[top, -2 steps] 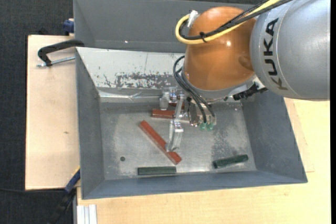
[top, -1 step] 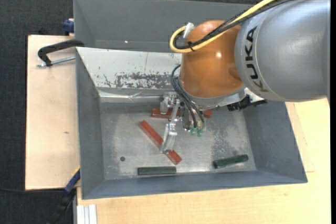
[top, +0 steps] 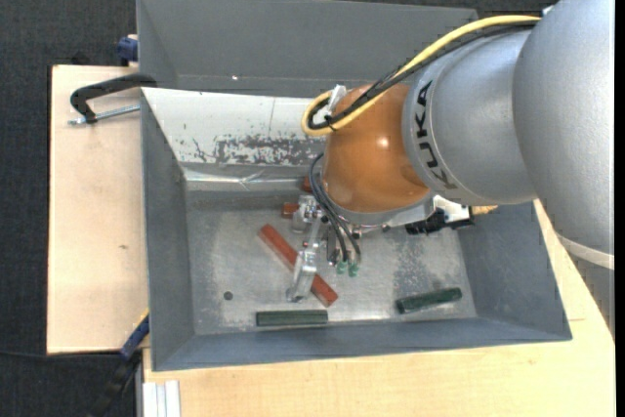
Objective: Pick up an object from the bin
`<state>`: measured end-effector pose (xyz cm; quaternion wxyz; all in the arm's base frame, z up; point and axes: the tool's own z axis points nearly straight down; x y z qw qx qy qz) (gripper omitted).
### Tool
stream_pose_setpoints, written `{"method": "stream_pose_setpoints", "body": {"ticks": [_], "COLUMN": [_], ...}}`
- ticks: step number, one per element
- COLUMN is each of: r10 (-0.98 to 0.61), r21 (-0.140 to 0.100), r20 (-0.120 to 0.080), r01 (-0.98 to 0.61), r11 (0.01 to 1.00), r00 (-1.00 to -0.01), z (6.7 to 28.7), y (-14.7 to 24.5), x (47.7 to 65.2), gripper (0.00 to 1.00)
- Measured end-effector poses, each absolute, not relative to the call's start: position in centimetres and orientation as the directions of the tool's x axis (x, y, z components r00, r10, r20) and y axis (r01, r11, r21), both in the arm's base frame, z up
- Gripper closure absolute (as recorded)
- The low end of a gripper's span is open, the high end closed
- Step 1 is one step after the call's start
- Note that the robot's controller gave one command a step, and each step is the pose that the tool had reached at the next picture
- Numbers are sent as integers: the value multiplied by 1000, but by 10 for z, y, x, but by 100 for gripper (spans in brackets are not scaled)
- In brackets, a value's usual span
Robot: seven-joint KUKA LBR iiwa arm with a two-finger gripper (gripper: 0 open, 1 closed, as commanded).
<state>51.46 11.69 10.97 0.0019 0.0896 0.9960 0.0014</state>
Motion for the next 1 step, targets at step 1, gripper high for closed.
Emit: {"method": "stream_pose_setpoints", "body": {"ticks": [1], "r10": [211], "r21": [0], "r20": [3], "r01": [211], "r11": [977], "r00": [-977], "z": [81], "y": [115], "x": [518], "gripper": [0]}}
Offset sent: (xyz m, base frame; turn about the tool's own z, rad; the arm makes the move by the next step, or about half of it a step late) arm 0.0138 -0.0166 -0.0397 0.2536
